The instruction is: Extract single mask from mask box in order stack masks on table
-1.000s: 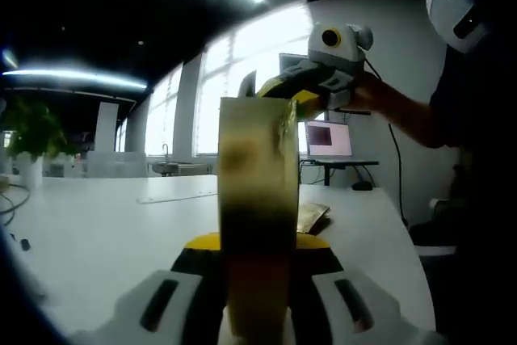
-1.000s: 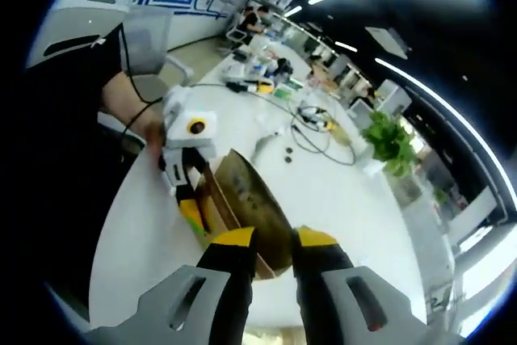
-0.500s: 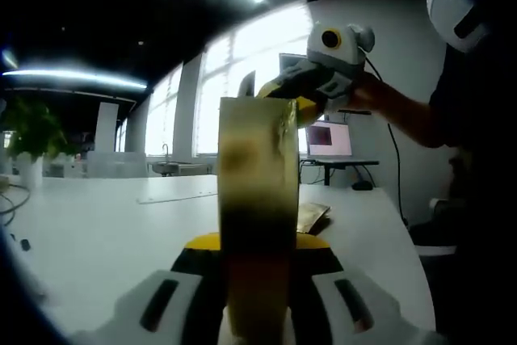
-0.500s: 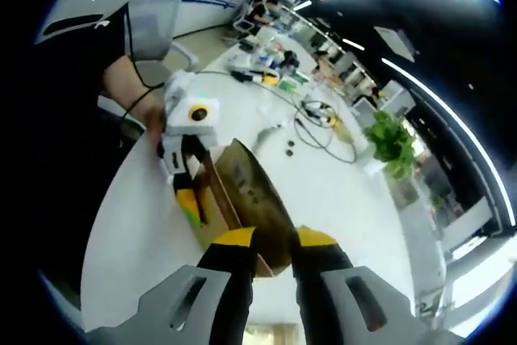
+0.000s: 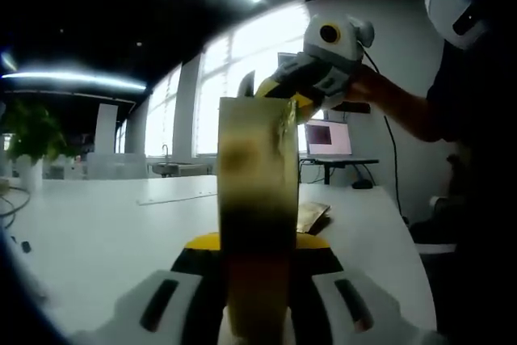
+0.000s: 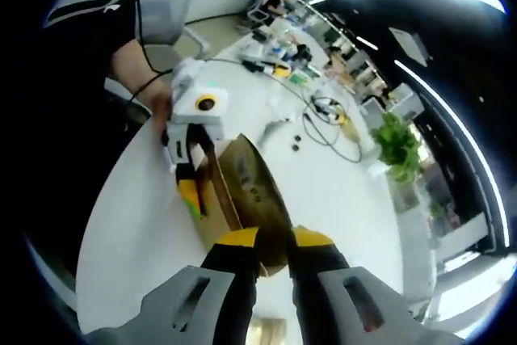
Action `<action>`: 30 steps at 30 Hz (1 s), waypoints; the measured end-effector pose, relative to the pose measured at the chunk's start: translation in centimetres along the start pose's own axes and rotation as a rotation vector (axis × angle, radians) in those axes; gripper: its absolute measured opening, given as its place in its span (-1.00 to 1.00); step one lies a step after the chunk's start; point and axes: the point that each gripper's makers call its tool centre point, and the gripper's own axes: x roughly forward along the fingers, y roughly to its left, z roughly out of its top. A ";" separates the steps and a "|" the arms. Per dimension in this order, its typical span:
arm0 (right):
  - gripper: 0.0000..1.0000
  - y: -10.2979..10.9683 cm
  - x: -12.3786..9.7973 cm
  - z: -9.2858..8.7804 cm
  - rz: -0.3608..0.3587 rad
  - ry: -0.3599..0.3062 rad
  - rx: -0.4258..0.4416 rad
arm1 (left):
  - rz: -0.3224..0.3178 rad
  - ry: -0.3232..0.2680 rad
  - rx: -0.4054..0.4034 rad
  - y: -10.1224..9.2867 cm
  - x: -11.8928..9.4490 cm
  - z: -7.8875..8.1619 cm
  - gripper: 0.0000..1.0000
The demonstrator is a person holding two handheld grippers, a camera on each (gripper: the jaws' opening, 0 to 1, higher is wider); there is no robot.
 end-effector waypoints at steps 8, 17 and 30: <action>-0.87 0.1 -0.1 0.1 0.037 0.062 -0.095 | 0.000 0.000 0.003 0.1 0.0 0.0 -0.40; -0.89 0.7 0.4 0.0 0.094 0.085 -0.111 | 0.000 0.001 0.005 0.0 0.0 0.0 -0.40; -0.93 0.8 1.6 0.3 0.130 0.070 -0.105 | 0.000 0.000 0.010 -0.1 0.0 0.0 -0.40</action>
